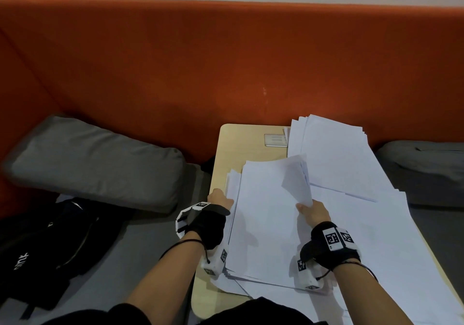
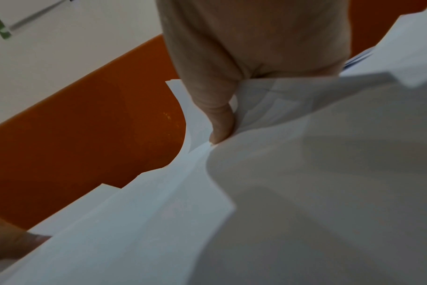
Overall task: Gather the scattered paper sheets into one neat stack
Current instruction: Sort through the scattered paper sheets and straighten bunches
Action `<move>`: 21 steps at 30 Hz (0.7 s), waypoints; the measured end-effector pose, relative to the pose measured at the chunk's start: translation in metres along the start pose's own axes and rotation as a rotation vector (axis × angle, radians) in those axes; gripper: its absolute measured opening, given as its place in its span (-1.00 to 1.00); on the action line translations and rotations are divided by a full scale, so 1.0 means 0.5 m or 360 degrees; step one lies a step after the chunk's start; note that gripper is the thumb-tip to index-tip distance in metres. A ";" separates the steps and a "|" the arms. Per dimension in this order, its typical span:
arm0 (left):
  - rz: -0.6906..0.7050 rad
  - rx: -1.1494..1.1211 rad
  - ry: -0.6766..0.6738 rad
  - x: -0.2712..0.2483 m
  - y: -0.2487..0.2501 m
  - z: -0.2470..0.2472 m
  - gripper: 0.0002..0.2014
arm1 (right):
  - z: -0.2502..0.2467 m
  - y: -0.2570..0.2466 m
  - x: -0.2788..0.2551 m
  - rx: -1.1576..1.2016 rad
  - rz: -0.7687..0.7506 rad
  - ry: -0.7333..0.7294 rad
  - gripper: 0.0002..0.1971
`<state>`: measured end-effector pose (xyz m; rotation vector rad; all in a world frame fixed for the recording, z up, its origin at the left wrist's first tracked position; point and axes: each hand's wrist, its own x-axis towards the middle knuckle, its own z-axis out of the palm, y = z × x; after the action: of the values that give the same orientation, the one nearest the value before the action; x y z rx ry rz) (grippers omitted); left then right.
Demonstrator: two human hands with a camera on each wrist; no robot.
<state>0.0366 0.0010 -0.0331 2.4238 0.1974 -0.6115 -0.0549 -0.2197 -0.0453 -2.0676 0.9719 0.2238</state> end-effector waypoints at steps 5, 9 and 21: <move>-0.0021 0.0013 -0.0042 -0.002 -0.013 0.011 -0.72 | 0.001 0.000 -0.002 0.0020 0.0012 0.0009 -0.67; 0.0167 -0.0052 -0.0062 -0.010 -0.012 0.017 -0.69 | 0.001 -0.001 -0.004 0.0021 0.0018 0.0009 -0.67; 0.0630 0.0596 0.0279 -0.053 0.064 -0.106 -0.61 | -0.020 0.002 -0.013 0.0052 0.0044 0.0027 -0.71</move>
<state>0.0423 0.0078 0.0337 2.7678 -0.3511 -0.2726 -0.0616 -0.2238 -0.0364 -2.0306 1.0082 0.2038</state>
